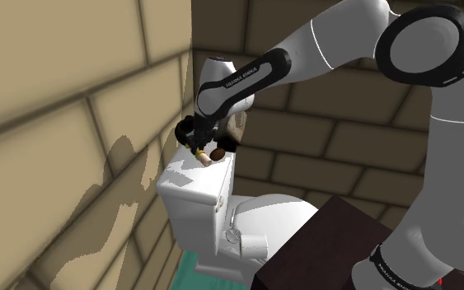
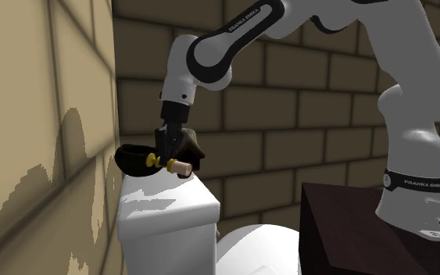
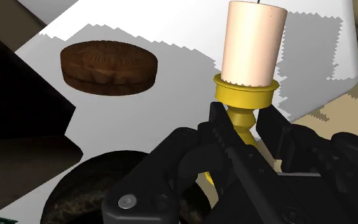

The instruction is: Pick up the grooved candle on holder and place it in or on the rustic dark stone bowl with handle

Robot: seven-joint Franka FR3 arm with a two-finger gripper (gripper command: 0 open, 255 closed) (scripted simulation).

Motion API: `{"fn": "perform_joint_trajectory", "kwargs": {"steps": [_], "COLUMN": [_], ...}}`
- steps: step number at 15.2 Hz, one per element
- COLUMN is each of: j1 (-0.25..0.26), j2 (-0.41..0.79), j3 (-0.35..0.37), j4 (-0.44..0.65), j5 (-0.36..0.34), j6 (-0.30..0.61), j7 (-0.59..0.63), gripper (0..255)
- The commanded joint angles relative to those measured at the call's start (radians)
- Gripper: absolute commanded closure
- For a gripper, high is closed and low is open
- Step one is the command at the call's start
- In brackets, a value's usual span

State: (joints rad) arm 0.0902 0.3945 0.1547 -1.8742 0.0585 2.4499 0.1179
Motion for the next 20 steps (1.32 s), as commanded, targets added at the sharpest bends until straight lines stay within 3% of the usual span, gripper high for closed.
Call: {"fn": "perform_joint_trajectory", "kwargs": {"steps": [1, 20], "j1": [-0.001, -0.007], "j2": [-0.015, -0.124], "j3": [0.001, 0.005], "j4": [0.007, 0.119], "j5": [0.001, 0.008], "j6": [-0.023, -0.242], "j7": [0.001, 0.013], "gripper": [255, 255]}}
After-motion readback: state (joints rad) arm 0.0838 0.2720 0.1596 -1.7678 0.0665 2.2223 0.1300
